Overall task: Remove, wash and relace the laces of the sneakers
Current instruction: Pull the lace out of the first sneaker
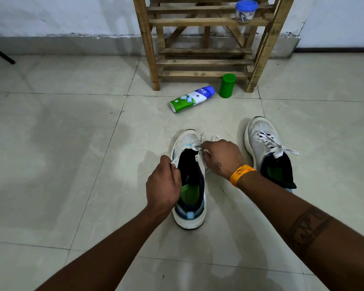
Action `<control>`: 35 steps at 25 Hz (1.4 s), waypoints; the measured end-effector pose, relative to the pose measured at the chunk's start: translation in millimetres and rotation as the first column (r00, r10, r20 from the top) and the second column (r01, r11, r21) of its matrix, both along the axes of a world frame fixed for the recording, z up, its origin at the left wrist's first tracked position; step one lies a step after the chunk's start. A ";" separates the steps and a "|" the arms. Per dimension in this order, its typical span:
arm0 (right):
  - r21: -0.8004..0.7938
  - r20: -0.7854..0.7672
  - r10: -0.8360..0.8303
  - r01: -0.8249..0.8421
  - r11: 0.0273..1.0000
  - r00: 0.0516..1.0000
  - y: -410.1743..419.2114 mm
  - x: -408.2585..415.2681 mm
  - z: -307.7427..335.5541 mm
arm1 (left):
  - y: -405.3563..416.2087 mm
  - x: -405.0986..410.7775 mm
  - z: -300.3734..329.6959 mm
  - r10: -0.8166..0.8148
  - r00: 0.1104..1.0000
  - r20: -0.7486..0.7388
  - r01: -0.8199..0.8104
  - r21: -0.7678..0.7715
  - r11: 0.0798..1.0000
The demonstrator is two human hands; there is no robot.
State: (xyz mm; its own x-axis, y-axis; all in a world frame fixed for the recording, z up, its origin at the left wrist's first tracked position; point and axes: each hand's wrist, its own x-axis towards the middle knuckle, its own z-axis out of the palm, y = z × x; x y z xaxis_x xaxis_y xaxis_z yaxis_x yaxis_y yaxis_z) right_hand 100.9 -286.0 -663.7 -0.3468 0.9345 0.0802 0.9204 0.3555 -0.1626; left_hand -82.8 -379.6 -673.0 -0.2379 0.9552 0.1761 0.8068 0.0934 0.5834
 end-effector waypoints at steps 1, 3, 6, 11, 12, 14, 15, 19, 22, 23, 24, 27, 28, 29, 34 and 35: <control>0.014 0.005 0.000 0.000 1.000 1.000 -1.4 -0.4 -0.9 | 0.0 -0.4 -1.1 0.002 1.000 0.000 -0.002 0.003 1.000; 0.009 0.020 -0.114 0.114 0.993 0.993 3.3 9.1 -0.4 | -0.8 -0.9 -1.8 0.009 1.000 0.003 -0.009 -0.008 1.000; -0.067 0.098 -0.303 0.310 0.948 0.948 12.7 27.7 5.1 | -1.4 -1.1 -1.0 0.007 1.000 0.003 -0.007 -0.016 1.000; -0.023 0.120 0.041 -0.039 0.999 0.992 3.1 2.2 12.4 | -0.4 0.6 -1.3 -0.016 1.000 0.003 0.016 0.004 1.000; -0.016 0.134 0.078 -0.077 0.997 0.988 0.6 -2.1 12.5 | -0.5 1.2 -1.4 -0.013 1.000 0.004 0.013 0.004 1.000; -0.012 0.156 0.021 -0.019 1.000 0.988 -0.1 1.7 10.8 | -1.3 1.2 -1.9 -0.006 1.000 0.000 0.006 0.003 1.000; -0.015 0.149 -0.078 0.081 0.997 0.986 2.8 8.3 9.6 | -1.6 0.8 -2.1 -0.006 1.000 -0.001 0.006 0.001 1.000; -0.100 0.082 -0.287 0.294 0.950 0.954 10.7 24.4 8.8 | -1.1 2.3 -0.5 -0.008 1.000 -0.006 0.008 -0.014 1.000; -0.063 0.026 -0.045 0.046 0.997 0.999 6.7 9.8 9.4 | -0.6 3.7 0.5 -0.024 1.000 -0.012 0.023 -0.009 1.000; -0.034 0.043 0.040 -0.039 0.999 0.998 3.8 5.4 7.8 | -1.2 4.0 1.1 -0.023 1.000 -0.011 0.023 -0.007 1.000; -0.019 0.084 0.104 -0.103 0.995 0.991 1.8 1.5 6.3 | -1.5 3.4 1.4 -0.018 1.000 -0.011 0.018 -0.004 1.000; 0.010 0.187 0.056 -0.058 0.998 0.981 3.2 4.7 1.8 | -2.7 2.6 0.2 -0.008 1.000 -0.026 0.008 -0.001 1.000; 0.016 0.168 -0.069 0.067 0.998 0.983 6.9 9.8 1.4 | -3.2 3.0 1.0 -0.007 1.000 -0.029 0.007 -0.005 1.000; 0.009 0.135 -0.207 0.208 0.978 0.969 11.6 16.4 1.3 | -3.2 3.6 1.3 -0.006 1.000 -0.025 0.006 -0.007 1.000; -0.066 -0.050 -0.295 0.291 0.954 0.954 11.0 16.5 2.5 | -1.5 -0.5 3.1 -0.044 0.999 -0.005 0.044 -0.020 0.999; -0.054 -0.092 -0.273 0.269 0.962 0.958 8.4 14.3 5.2 | -0.9 -1.3 6.3 -0.055 0.998 0.006 0.056 -0.022 0.998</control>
State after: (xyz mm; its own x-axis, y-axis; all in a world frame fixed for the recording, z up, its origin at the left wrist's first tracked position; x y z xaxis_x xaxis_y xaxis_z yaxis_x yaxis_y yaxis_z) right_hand 115.2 -277.6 -658.5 -0.0725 0.9955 0.0613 0.9603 0.0863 -0.2652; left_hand -84.1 -380.5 -666.7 -0.1854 0.9706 0.1536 0.8078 0.0616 0.5862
